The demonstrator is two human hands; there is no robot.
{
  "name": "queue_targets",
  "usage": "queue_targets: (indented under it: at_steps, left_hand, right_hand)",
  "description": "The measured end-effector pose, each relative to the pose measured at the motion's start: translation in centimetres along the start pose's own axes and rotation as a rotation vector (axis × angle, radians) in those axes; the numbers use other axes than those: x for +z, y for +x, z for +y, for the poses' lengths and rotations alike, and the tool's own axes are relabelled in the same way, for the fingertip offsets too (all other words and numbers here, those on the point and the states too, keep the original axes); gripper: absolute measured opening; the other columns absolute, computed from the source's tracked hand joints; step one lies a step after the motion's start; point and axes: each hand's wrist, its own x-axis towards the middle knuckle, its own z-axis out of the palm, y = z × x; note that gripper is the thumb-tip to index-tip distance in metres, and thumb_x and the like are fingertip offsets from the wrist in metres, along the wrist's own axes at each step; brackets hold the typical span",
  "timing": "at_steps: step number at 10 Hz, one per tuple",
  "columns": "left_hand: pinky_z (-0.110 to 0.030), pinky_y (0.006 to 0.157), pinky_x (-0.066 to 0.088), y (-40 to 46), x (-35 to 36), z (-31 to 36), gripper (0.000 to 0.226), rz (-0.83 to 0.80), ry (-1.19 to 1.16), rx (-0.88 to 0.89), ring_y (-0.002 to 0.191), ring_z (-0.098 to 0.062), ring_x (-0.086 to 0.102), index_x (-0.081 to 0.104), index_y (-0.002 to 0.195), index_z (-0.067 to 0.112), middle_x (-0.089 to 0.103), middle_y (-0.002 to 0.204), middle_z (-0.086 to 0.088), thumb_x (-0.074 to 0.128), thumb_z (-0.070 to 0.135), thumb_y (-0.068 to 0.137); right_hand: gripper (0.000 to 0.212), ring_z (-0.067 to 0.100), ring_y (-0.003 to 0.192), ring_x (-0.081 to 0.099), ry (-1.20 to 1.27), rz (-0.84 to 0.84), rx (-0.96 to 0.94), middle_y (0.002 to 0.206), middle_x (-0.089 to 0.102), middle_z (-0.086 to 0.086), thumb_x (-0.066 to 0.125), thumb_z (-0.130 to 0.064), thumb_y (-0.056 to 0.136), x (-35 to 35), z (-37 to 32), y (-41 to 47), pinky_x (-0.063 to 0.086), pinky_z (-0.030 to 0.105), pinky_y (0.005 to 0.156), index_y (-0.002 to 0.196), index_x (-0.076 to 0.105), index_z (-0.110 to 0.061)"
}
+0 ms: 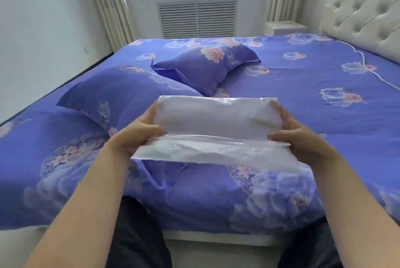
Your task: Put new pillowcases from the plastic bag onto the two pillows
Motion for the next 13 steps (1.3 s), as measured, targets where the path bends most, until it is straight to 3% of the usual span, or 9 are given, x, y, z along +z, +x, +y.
queue_targets:
  at_steps: [1,2,3,4,6,8,9,11,13]
  left_hand:
    - [-0.031,0.076,0.056,-2.8,-1.5,-2.7,0.071,0.232,-0.243,0.049,0.096,-0.021,0.066,0.041,0.137,0.028,0.066,0.115,-0.006,0.058,-0.011,0.081]
    - [-0.024,0.059,0.055,-6.8,-3.4,-4.4,0.036,0.545,-0.475,0.088,0.072,-0.013,0.069,0.053,0.114,0.009,0.073,0.086,-0.005,0.06,-0.004,0.081]
    - [-0.016,0.05,0.05,-13.0,-6.2,-7.6,0.017,0.95,-0.94,0.211,0.057,-0.007,0.065,0.057,0.087,0.017,0.069,0.066,0.004,0.063,0.013,0.072]
    - [-0.018,0.049,0.04,-19.2,-6.3,-12.6,0.021,1.301,-1.266,0.235,0.061,-0.009,0.062,0.057,0.082,0.021,0.066,0.078,0.006,0.04,0.021,0.094]
    - [-0.019,0.048,0.033,-24.9,-4.0,-18.7,0.018,1.536,-1.385,0.054,0.058,-0.009,0.054,0.054,0.082,0.019,0.062,0.074,0.004,0.041,0.017,0.093]
    - [-0.019,0.044,0.031,-28.1,-4.0,-20.5,0.011,1.646,-1.303,0.012,0.054,-0.008,0.047,0.055,0.086,0.016,0.053,0.073,0.003,0.044,0.014,0.089]
    - [-0.015,0.039,0.029,-31.2,-4.0,-22.0,0.016,1.77,-1.298,-0.011,0.047,-0.006,0.043,0.053,0.074,0.018,0.051,0.067,0.005,0.047,0.014,0.088]
    - [-0.02,0.039,0.026,-36.3,-3.2,-23.9,0.016,2.158,-1.174,-0.206,0.043,-0.011,0.04,0.051,0.068,0.014,0.047,0.058,0.002,0.048,0.012,0.083]
    - [-0.021,0.042,0.019,-37.7,-2.8,-24.6,0.019,2.297,-1.069,-0.18,0.043,-0.013,0.026,0.039,0.066,0.017,0.033,0.058,0.001,0.041,0.008,0.083]
  right_hand:
    - [0.072,0.024,0.087,0.068,0.169,0.055,-0.003,0.113,0.068,0.013,0.05,0.012,0.082,4.4,2.1,2.1,0.055,0.028,0.066,0.136,0.04,-0.036]
    - [0.039,0.018,0.071,0.07,0.38,0.038,0.04,0.086,0.073,0.009,0.054,0.006,0.076,10.1,3.9,4.2,0.055,0.025,0.057,0.107,0.067,-0.012]
    - [0.043,0.013,0.054,0.065,0.372,-0.05,0.147,0.065,0.069,0.005,0.04,0.013,0.079,16.6,5.7,6.4,0.05,0.02,0.048,0.073,0.076,-0.01]
    - [0.04,0.018,0.061,0.067,0.335,-0.071,0.247,0.074,0.071,0.009,0.036,0.017,0.083,24.0,8.1,8.5,0.054,0.025,0.053,0.087,0.07,-0.004]
    - [0.038,0.016,0.055,0.064,0.213,-0.193,0.438,0.074,0.065,0.01,0.03,0.018,0.085,38.0,13.1,8.7,0.054,0.024,0.05,0.104,0.055,-0.003]
    - [0.035,0.015,0.049,0.06,0.074,-0.291,0.528,0.054,0.062,0.004,0.031,0.015,0.087,44.7,16.7,7.3,0.054,0.026,0.052,0.07,0.052,-0.007]
    - [0.034,0.021,0.063,0.057,0.043,-0.292,0.553,0.069,0.06,0.011,0.031,0.015,0.088,46.2,18.4,7.5,0.052,0.032,0.072,0.074,0.054,-0.006]
    - [0.024,0.017,0.054,0.064,-0.121,-0.311,0.691,0.081,0.062,0.015,0.033,0.008,0.093,48.3,22.1,6.8,0.056,0.023,0.054,0.095,0.055,-0.004]
    - [0.06,0.038,0.114,0.054,-0.525,-0.671,0.922,0.154,0.022,0.004,0.054,-0.021,0.095,48.1,24.2,6.4,0.051,0.04,0.09,0.147,0.024,-0.024]
